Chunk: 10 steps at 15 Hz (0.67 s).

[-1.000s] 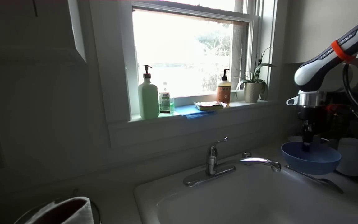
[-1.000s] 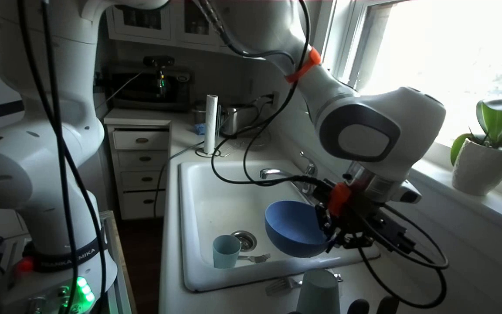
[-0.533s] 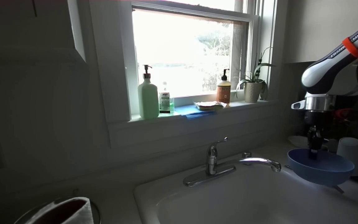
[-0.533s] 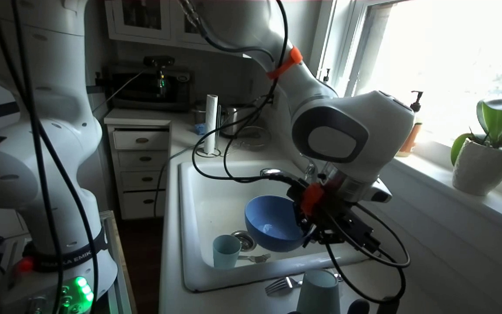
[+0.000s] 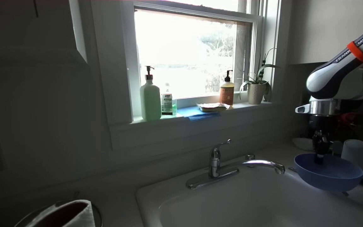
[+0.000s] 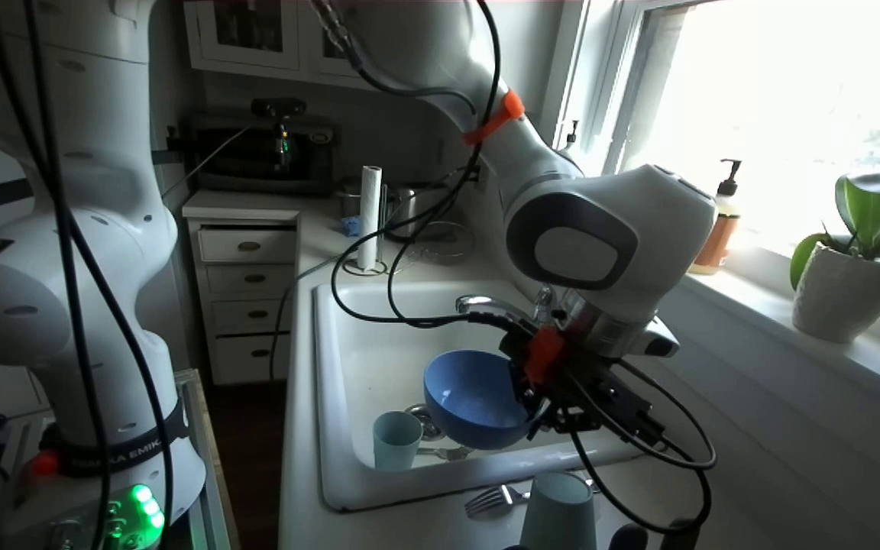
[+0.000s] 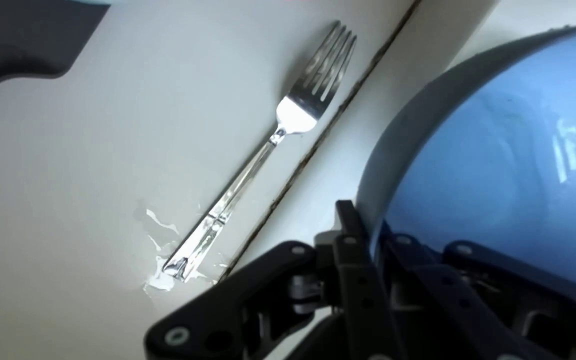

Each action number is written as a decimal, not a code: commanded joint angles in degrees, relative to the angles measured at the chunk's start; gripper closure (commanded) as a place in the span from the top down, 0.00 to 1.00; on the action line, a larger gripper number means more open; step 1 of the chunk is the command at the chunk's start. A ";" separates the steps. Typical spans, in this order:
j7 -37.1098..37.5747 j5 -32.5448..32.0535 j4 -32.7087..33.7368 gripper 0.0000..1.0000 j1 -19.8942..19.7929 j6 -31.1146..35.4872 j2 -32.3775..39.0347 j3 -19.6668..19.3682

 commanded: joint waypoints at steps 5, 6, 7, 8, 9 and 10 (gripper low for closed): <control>-8.23 -5.14 -16.12 0.01 4.14 12.65 -9.42 -1.27; -9.03 -4.47 -17.64 0.01 4.64 13.86 -10.39 -1.22; -10.05 -3.76 -19.60 0.01 5.10 15.69 -11.65 -1.25; -10.45 -3.42 -21.29 0.01 5.70 17.29 -12.83 -1.27; -10.89 -3.04 -23.24 0.01 6.32 19.53 -14.01 -1.31; -11.33 -2.53 -24.97 0.01 6.93 21.67 -14.94 -1.43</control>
